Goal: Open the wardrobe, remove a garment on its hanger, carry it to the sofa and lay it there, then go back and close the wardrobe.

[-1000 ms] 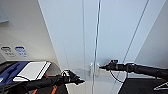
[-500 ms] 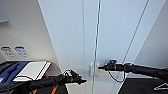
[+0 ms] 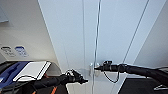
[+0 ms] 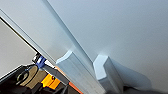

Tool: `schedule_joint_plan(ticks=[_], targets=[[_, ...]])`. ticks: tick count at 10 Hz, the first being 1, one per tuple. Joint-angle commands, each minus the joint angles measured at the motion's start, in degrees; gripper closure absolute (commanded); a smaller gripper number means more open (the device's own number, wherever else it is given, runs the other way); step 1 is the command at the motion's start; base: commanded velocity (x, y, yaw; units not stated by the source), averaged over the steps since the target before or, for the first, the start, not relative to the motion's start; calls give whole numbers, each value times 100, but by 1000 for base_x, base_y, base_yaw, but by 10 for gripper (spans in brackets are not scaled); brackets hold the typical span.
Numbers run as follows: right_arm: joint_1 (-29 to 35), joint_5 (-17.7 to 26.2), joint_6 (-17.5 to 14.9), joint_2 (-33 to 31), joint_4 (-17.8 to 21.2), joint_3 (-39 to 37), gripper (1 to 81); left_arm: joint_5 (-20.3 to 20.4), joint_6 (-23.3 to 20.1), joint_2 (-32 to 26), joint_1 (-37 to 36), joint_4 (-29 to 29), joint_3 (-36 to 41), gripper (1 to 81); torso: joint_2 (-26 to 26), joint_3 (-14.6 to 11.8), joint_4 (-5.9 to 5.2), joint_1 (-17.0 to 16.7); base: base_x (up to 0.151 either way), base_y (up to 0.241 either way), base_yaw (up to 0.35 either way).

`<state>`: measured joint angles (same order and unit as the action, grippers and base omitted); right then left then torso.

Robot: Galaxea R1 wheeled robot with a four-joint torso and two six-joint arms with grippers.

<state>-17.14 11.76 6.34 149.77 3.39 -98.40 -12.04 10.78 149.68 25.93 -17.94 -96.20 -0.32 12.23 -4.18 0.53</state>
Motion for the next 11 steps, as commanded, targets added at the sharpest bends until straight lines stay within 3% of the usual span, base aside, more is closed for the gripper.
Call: schedule_joint_plan(ticks=[1, 5, 11], targets=[[970, -122, -19, 73, 57, 147, 10, -61, 3, 264, -865, 1, -170, 10, 0, 0, 0, 0, 0, 0, 0], [970, -122, -19, 64, 92, 261, 10, -61, 3, 976, -909, -42, -978, 10, 2, 2, 2, 2, 0, 0, 0], [988, -121, -19, 73, 92, 226, 10, -52, 3, 1531, -1226, 2, -1921, 10, 2, 2, 0, 5, 0, 0, 0]])
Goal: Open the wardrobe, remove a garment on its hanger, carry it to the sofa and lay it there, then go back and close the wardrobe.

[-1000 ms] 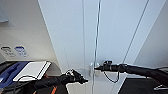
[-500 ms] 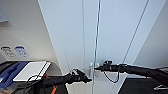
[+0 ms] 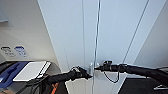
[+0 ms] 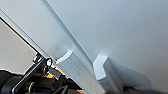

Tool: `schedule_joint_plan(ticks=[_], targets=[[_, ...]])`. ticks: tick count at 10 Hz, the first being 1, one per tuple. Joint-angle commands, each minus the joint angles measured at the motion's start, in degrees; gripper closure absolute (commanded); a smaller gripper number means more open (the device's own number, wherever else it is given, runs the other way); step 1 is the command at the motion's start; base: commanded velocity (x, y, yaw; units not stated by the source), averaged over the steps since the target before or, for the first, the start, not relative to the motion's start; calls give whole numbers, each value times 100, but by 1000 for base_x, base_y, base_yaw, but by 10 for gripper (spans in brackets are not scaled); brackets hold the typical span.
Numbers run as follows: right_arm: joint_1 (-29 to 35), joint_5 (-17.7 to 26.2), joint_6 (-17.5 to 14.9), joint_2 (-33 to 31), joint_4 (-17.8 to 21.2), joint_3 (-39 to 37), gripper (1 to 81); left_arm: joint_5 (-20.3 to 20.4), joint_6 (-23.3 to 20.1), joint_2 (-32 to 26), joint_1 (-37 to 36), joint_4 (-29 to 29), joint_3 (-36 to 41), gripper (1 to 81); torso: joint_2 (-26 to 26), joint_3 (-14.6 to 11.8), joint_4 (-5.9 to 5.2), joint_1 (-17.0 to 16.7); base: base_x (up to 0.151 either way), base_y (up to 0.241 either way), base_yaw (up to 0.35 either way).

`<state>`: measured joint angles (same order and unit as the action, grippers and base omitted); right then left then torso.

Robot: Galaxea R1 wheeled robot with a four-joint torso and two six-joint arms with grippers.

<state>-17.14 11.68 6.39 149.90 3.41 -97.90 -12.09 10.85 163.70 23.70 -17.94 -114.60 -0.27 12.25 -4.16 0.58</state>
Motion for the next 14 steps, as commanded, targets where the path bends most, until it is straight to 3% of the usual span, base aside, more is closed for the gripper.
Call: schedule_joint_plan(ticks=[1, 9, 14], targets=[[988, -113, -24, 61, 89, 185, 10, -56, -4, 190, -1038, 1, -168, 10, 0, 0, -2, 0, 0, 0, 0], [935, -175, -15, 61, 107, 228, 10, -21, -4, 1069, -1187, 19, -642, 10, 0, 0, -2, 0, 0, 0, 0], [760, -219, -6, 61, 151, 536, 10, 190, 216, 1166, -1187, 37, 111, 10, 0, 0, -2, 0, 0, 0, 0]])
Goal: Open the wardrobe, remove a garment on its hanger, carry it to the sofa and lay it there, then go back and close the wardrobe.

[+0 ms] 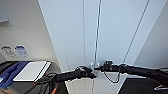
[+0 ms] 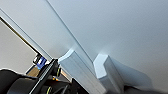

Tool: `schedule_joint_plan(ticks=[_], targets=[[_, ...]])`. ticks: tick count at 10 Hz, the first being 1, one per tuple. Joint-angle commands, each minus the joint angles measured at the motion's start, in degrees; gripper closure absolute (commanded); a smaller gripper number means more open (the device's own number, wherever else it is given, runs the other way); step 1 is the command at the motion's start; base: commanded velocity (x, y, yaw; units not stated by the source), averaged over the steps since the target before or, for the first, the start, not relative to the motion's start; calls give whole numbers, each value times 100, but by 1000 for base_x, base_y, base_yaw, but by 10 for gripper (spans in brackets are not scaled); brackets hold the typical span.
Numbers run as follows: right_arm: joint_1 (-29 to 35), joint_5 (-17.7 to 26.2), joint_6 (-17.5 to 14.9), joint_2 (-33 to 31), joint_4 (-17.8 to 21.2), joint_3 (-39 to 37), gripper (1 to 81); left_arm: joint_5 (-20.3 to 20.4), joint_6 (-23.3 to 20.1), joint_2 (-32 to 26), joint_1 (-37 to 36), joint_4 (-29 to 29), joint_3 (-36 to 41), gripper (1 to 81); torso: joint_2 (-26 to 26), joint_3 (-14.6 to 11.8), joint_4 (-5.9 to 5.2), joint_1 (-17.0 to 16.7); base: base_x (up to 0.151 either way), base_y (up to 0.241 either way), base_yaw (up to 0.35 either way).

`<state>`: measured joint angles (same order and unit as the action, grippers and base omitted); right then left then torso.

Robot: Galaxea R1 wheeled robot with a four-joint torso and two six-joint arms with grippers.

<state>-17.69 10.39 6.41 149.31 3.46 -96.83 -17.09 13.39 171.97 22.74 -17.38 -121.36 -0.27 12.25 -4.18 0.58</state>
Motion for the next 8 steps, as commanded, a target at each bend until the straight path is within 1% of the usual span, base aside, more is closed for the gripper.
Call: schedule_joint_plan(ticks=[1, 4, 5, 8], targets=[[753, -98, -8, 110, 146, 482, 10, 672, -37, 321, -1091, -28, 1042, 10, 0, 0, 0, 0, 0, 0, 0], [639, -124, -8, 23, 154, 684, 10, 681, -29, 14, -942, -45, 1981, 10, 4, 0, 0, 6, 0, 0, 0], [629, -195, -8, 23, 164, 693, 10, 681, -29, -118, -837, -81, 2308, 10, 6, 0, 0, 9, 0, 0, 0], [639, -195, -8, 40, 172, 746, 10, 663, -38, -505, -520, -221, 3064, 10, 11, 0, 0, 13, 0, 0, 0]])
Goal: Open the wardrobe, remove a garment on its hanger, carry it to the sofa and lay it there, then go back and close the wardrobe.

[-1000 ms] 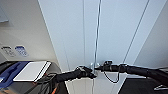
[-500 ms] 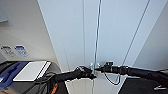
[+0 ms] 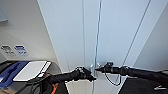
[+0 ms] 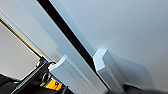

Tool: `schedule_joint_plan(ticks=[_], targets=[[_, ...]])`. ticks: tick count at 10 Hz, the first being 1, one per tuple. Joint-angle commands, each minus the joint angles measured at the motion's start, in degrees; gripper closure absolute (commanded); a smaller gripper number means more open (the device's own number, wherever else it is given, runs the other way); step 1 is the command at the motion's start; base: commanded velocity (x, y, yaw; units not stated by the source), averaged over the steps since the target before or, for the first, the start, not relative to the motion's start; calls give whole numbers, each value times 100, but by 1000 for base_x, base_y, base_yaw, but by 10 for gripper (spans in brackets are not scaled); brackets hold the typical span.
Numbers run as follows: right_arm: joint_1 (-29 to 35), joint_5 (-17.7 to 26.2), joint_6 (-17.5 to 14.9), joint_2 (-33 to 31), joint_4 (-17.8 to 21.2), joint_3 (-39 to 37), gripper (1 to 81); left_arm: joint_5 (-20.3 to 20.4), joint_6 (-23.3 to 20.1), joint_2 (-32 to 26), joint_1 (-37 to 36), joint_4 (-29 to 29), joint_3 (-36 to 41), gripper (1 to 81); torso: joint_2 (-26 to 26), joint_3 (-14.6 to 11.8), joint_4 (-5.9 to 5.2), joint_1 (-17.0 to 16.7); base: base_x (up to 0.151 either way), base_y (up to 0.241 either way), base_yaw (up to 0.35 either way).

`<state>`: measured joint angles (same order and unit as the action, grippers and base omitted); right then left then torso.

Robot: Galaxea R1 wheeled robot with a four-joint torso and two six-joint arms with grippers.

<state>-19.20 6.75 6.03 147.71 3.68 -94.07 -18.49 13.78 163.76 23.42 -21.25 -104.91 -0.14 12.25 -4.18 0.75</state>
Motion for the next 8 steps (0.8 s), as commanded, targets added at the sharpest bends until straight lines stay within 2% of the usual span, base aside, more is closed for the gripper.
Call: schedule_joint_plan(ticks=[1, 3, 5, 8], targets=[[789, 168, 29, 191, 150, 505, 10, 768, -77, 290, -430, 25, 1465, 10, -2, 0, 0, -2, 0, 0, 0], [772, 177, 29, 156, 150, 549, 10, 847, -77, 246, -184, -187, 1394, 10, 0, 0, 0, 0, 0, 0, 0], [764, 177, 29, -20, 159, 734, 10, 1278, -77, 131, -131, -195, 1517, 10, 0, 0, 0, 0, 0, 0, 0], [632, 168, 29, -301, 159, 1102, 10, 1296, -77, -96, -96, -178, 1823, 10, 0, 0, 0, 0, 0, 0, 0]])
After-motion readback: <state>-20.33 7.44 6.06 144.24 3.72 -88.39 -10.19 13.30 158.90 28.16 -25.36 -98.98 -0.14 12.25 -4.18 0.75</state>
